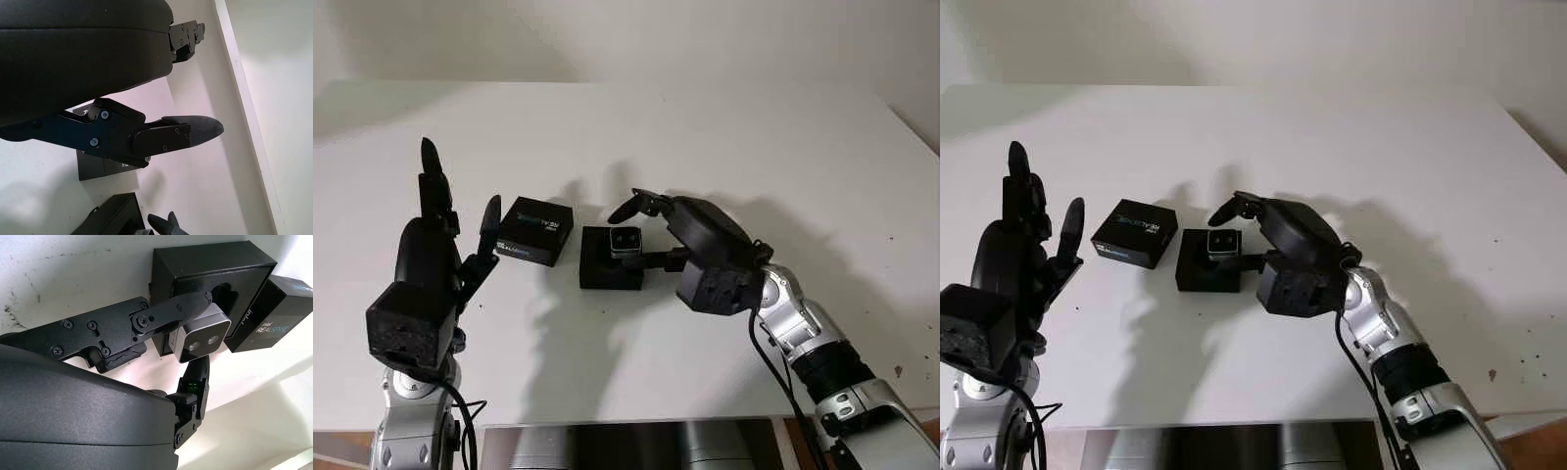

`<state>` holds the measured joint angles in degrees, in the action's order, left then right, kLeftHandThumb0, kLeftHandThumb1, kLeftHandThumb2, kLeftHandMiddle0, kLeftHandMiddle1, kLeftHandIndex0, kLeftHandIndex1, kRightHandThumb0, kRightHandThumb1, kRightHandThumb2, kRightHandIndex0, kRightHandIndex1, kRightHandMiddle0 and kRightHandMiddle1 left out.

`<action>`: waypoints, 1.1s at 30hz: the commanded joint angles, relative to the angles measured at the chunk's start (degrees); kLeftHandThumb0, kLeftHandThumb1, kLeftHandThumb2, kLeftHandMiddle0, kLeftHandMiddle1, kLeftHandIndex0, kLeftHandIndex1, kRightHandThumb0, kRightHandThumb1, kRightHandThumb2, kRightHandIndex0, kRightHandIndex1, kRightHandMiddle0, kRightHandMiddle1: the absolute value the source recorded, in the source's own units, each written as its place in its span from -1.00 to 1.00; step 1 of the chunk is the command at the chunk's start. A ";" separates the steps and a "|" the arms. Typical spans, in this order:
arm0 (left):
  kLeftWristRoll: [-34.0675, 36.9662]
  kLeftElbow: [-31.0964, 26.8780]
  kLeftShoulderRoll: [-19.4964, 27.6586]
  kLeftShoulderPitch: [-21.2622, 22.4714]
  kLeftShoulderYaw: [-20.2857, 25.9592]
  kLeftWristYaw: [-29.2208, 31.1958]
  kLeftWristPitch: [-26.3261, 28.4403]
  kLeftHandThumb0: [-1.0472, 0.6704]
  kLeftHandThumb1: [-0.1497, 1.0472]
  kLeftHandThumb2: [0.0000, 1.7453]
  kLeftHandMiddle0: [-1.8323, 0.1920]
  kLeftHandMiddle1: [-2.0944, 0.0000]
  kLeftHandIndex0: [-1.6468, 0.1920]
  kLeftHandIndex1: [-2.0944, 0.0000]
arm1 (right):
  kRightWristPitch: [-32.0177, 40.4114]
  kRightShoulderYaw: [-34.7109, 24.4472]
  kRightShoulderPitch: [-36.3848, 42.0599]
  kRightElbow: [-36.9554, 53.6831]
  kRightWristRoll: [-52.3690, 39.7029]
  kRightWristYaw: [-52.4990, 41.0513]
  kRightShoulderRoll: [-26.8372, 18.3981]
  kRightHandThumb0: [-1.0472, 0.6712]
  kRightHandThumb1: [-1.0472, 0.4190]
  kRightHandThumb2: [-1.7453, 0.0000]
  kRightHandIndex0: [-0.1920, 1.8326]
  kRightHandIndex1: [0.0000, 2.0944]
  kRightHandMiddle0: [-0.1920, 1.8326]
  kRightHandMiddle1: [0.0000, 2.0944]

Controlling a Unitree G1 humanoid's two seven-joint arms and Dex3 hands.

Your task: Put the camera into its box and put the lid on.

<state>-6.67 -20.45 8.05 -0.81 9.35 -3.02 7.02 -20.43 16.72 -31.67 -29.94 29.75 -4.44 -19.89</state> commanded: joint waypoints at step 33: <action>1.13 -1.96 0.04 -1.70 0.35 0.26 0.95 -0.45 1.00 -0.44 0.98 0.95 1.00 1.00 | 3.11 -2.43 -1.90 -7.29 -7.72 -2.36 3.68 -0.28 -0.90 0.95 -0.41 -0.94 -0.52 0.40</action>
<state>-5.46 -21.57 8.04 -2.06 9.72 -2.81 8.20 -17.92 14.82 -33.45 -35.97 22.80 -6.31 -16.83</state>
